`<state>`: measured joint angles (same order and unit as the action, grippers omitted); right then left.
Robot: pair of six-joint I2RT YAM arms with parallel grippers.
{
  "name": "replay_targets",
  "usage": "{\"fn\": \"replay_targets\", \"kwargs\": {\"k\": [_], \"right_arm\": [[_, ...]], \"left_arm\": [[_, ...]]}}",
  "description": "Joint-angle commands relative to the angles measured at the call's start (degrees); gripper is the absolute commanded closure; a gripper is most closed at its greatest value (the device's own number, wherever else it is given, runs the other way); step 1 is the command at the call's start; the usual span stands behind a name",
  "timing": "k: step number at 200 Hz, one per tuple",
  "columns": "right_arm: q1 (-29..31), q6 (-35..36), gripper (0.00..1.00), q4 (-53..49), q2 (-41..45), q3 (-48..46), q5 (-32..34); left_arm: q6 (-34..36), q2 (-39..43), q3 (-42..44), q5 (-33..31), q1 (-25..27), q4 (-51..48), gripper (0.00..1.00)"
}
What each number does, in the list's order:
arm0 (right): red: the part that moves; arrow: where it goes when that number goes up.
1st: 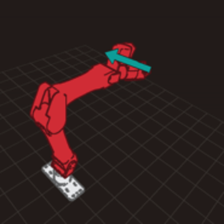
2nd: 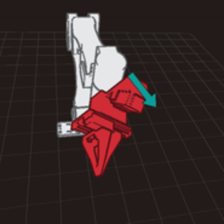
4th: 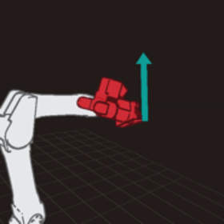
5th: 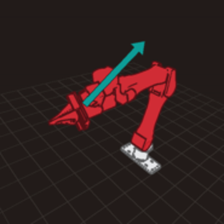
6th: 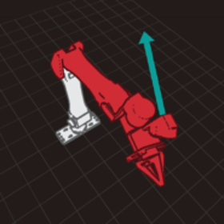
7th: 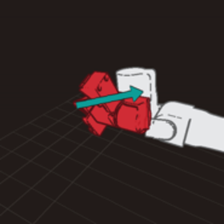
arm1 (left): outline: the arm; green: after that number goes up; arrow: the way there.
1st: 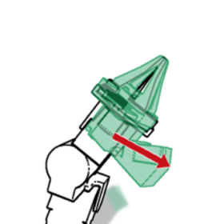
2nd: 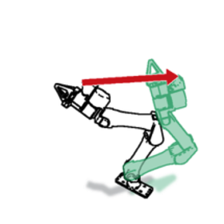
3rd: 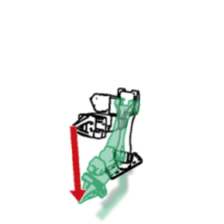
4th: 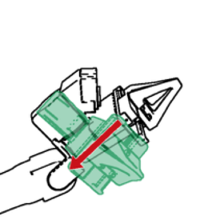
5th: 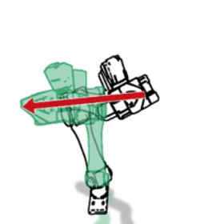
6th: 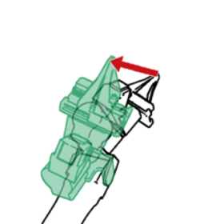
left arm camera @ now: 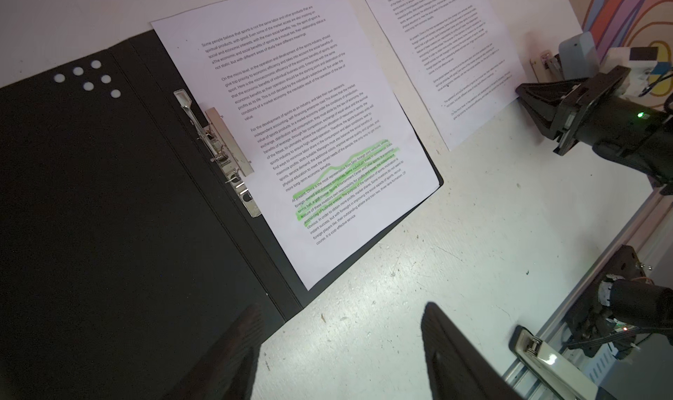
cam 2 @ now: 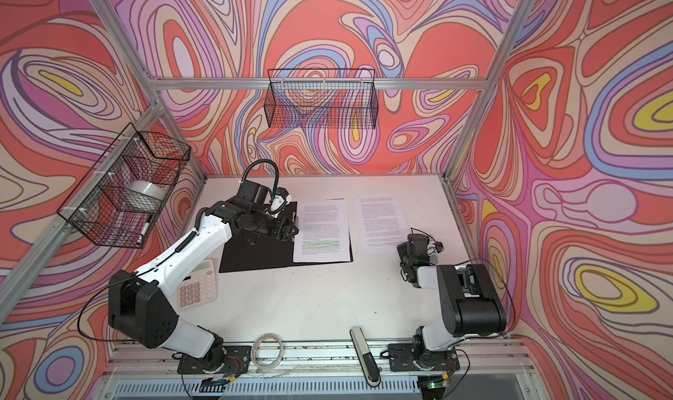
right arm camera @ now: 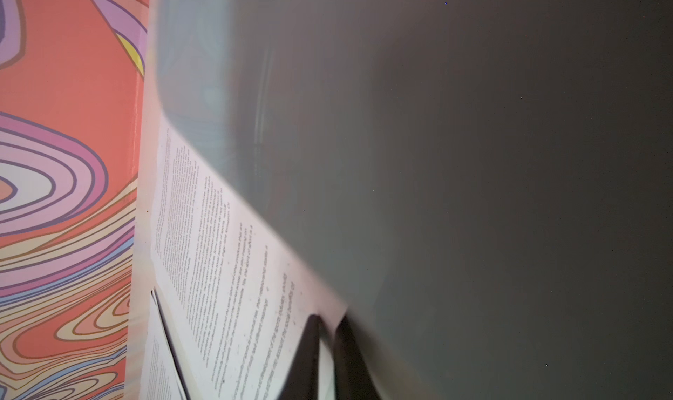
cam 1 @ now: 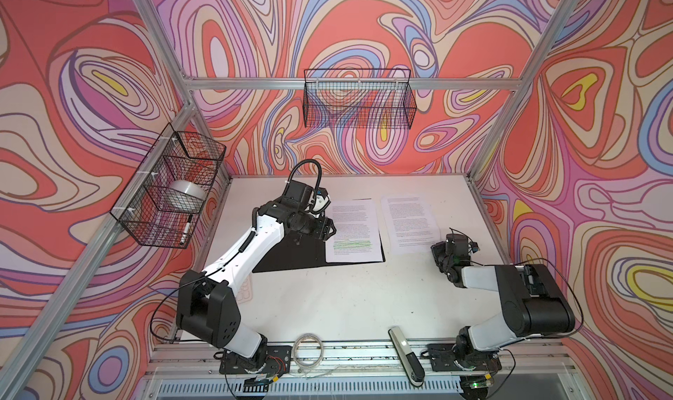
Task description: Put the files into the folder
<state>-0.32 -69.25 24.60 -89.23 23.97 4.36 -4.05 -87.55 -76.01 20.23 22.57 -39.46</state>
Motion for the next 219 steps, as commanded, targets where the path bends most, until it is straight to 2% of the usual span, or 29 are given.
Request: {"fn": "replay_targets", "kwargs": {"k": [1, 31, 65, 98, 133, 156, 163, 183, 219], "right_arm": [[-0.24, -1.43, 1.0, -0.15, -2.49, -2.07, -2.03], [-0.23, -0.16, 1.0, -3.23, 1.57, -1.47, -2.61], [-0.24, 1.66, 1.0, -11.47, 11.98, -0.96, -2.53], [-0.22, 1.85, 1.0, -21.11, 22.77, 0.42, -2.9], [-0.15, 0.79, 1.0, -26.43, 30.14, 2.39, -3.8], [-0.12, 1.52, 1.0, -29.36, 31.08, 4.76, -5.77], [-0.15, 1.85, 1.0, -30.61, 30.95, 5.43, -6.35], [-0.2, 4.47, 1.0, -32.11, 30.11, 6.93, -8.09], [-0.18, 16.55, 0.72, -41.87, 19.46, 19.54, -11.59]], "left_arm": [[1.06, -0.42, 0.03, -0.55, 0.22, 0.75, 0.3], [1.15, -0.36, -0.28, -0.59, 0.22, 1.19, 0.3], [0.82, -0.73, -1.19, -0.29, 0.28, 1.27, 0.3], [-4.06, -2.37, -3.34, -0.48, 0.25, 1.67, 0.3], [-12.99, -6.29, -7.05, 6.19, 0.27, 2.13, 0.27], [-19.04, -9.67, -8.57, 12.56, 0.26, 3.57, 0.23], [-20.13, -10.63, -9.01, 13.96, 0.31, 3.9, 0.2], [-21.03, -12.17, -9.29, 14.3, 0.54, 5.46, 0.16], [-20.27, -14.24, -10.39, 13.28, 0.77, 4.02, 0.14]]}}
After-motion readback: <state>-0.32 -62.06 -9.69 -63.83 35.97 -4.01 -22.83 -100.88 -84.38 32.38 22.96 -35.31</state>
